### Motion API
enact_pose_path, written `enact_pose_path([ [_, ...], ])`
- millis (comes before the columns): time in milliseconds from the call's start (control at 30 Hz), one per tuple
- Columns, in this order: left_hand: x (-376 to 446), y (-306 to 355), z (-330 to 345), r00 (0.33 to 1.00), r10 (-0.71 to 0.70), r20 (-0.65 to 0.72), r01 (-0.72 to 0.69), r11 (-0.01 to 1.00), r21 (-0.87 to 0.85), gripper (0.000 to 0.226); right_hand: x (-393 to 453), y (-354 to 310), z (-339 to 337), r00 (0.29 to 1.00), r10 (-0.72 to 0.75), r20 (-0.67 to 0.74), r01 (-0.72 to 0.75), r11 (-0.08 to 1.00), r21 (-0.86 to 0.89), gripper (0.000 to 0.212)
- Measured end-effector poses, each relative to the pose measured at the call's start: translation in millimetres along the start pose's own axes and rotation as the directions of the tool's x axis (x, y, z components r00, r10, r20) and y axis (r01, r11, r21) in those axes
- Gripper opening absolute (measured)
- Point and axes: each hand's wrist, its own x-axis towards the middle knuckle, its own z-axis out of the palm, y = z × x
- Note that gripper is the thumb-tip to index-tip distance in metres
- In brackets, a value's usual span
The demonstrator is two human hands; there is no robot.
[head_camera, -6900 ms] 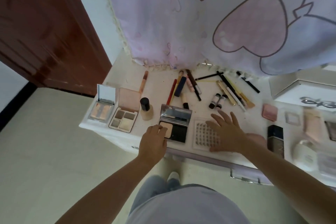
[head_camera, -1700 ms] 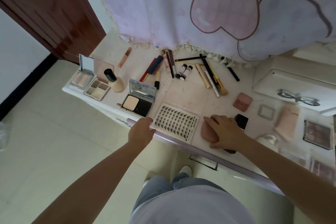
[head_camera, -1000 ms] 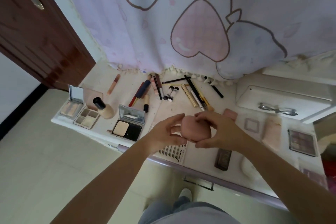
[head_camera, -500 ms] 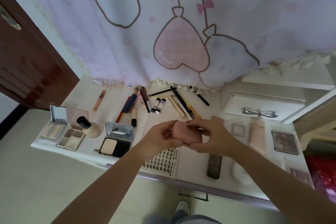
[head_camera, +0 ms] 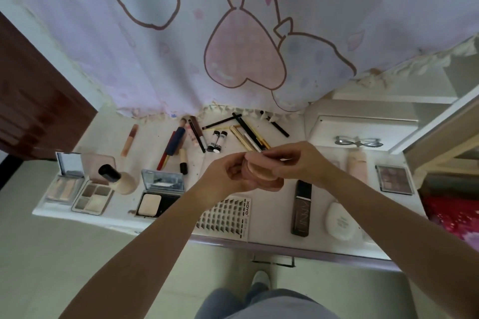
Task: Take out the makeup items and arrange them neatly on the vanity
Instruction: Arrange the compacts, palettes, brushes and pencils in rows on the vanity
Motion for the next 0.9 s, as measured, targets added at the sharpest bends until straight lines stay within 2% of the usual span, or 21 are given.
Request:
enact_pose_path([
  [133,-3,-12,-2,0.993,-0.049,0.107,0.043,0.997,0.060,0.063,-1,11,-3,0.993,0.097,0.063,-0.102,0.991,0.083,0.031],
  [200,-4,-22,3,0.986,-0.122,0.118,0.105,0.985,0.138,0.066,-2,19,0,0.984,0.174,0.035,-0.177,0.962,0.209,0.017],
  [267,-6,-34,11,0.979,-0.181,0.098,0.156,0.964,0.217,0.064,-3,31,4,0.963,0.269,-0.030,-0.249,0.923,0.293,0.022],
  [367,-8,-58,25,0.976,-0.206,0.074,0.156,0.893,0.421,0.061,-4,56,15,0.954,0.297,-0.047,-0.294,0.954,0.063,0.035],
  [433,-8,-73,34,0.984,-0.166,0.059,0.098,0.796,0.597,0.067,-4,68,21,0.955,0.289,-0.060,-0.294,0.951,-0.093,0.033],
  [533,-5,-88,45,0.986,-0.156,0.058,0.067,0.692,0.719,0.061,-3,80,25,0.963,0.264,-0.061,-0.270,0.925,-0.269,0.033],
  [700,0,-102,55,0.972,-0.230,0.039,0.094,0.539,0.837,0.057,0,91,28,0.962,0.272,-0.022,-0.261,0.892,-0.370,0.020],
  [900,0,-108,64,0.971,-0.238,-0.014,0.122,0.447,0.886,0.057,0,94,27,0.966,0.258,0.008,-0.233,0.886,-0.401,0.034],
])
